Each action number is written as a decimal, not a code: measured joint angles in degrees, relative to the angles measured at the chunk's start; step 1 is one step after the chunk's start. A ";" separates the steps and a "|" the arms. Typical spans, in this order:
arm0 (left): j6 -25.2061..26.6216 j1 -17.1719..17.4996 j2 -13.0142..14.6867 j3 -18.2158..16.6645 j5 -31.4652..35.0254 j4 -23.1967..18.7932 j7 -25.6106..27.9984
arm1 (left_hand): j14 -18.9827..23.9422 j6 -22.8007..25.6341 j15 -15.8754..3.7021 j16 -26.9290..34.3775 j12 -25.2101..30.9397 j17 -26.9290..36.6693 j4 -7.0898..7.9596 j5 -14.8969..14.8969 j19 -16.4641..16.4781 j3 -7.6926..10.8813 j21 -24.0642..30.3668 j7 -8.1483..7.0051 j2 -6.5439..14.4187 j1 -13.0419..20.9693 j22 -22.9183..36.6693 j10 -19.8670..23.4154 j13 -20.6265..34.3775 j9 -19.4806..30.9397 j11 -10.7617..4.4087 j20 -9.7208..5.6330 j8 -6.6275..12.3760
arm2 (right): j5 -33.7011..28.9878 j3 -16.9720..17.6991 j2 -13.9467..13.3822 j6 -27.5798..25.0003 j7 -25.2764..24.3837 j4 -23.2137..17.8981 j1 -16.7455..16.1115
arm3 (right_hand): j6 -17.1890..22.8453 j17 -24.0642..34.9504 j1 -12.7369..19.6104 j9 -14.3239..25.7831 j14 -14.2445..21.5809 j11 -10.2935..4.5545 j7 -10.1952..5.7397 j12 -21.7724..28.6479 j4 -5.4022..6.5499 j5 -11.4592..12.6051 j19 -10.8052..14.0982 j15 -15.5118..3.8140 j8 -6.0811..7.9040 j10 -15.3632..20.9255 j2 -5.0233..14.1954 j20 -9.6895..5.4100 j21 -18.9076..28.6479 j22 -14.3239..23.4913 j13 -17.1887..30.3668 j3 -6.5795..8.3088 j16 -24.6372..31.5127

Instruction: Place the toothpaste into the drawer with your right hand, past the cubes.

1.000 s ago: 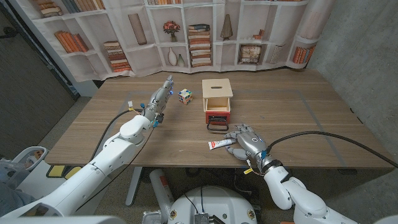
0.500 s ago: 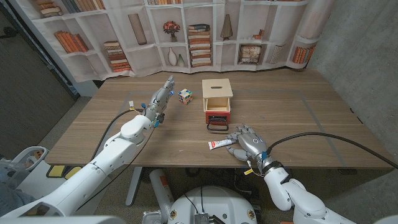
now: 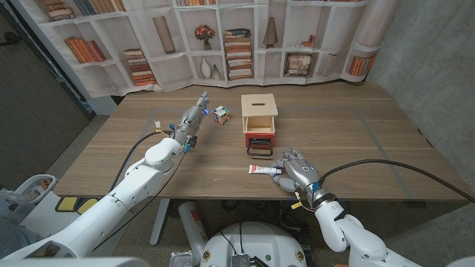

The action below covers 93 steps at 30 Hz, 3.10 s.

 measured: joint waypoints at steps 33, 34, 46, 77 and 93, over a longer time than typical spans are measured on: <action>1.40 -1.07 -0.93 1.15 0.79 -0.24 1.03 | 0.00 0.00 0.00 -0.32 0.00 0.00 0.06 0.00 0.00 -0.42 0.00 0.00 0.22 0.22 0.00 0.00 0.00 0.00 0.00 0.00 -0.22 | 3.76 1.13 -0.42 1.93 -4.48 1.73 -0.08 | 7.32 0.00 1.25 0.35 3.35 0.09 -0.02 0.44 -0.25 -0.49 1.42 -0.06 1.14 3.99 1.25 -1.00 0.00 -0.15 -0.02 0.71 0.00; 1.42 -1.13 -0.98 1.18 0.81 -0.21 1.03 | 0.00 0.00 0.00 -0.32 0.00 0.00 0.06 0.00 0.00 -0.42 0.00 0.00 0.22 0.22 0.00 0.00 0.00 0.00 0.00 0.00 -0.22 | 3.86 1.26 -0.53 1.93 -4.59 1.58 -0.18 | 7.32 0.00 1.25 0.35 3.35 0.09 -0.03 0.44 -0.25 -0.49 1.42 -0.06 1.14 3.99 1.25 -1.00 0.00 -0.15 -0.02 0.71 0.00; 1.45 -1.72 -1.23 1.36 0.90 0.48 0.75 | 0.00 0.00 0.00 -0.32 0.00 0.00 0.24 0.00 0.00 -0.58 0.00 0.00 0.22 0.22 0.00 0.00 0.00 0.00 0.00 0.00 -0.22 | 4.24 2.14 -1.22 1.60 -5.04 0.28 -0.81 | 7.62 0.00 1.56 0.34 3.57 0.10 -0.13 0.44 -0.48 -0.88 1.43 -0.27 1.14 3.99 0.93 -1.01 0.00 -0.15 -0.02 0.94 0.00; 0.52 -2.61 -1.47 1.50 0.48 2.02 -0.73 | 0.00 0.00 0.00 -0.32 0.00 0.00 0.15 0.00 0.00 -0.79 0.00 0.00 0.45 0.45 0.00 -0.22 0.00 0.00 -0.22 0.00 -0.22 | 5.59 5.43 -2.60 -0.11 -5.60 -4.32 -3.50 | 9.07 0.00 1.88 -0.03 4.48 -0.12 0.08 0.21 -0.48 -0.94 2.35 0.04 1.00 4.82 1.25 -1.31 0.00 -0.14 -0.03 0.94 0.00; 0.29 -1.75 -1.14 1.21 0.47 1.16 -0.33 | 0.00 0.00 0.00 -0.32 0.00 0.00 0.15 0.00 0.00 -1.27 0.00 0.00 0.69 0.22 0.00 -0.22 0.00 0.00 -0.22 0.00 -0.22 | 6.55 7.75 -3.75 1.15 -6.64 -6.32 -5.08 | 9.46 0.00 1.87 0.02 4.79 -0.11 -0.12 0.21 -0.47 -1.33 2.35 -0.27 1.08 5.23 1.24 -1.31 0.00 0.00 -0.03 0.94 0.00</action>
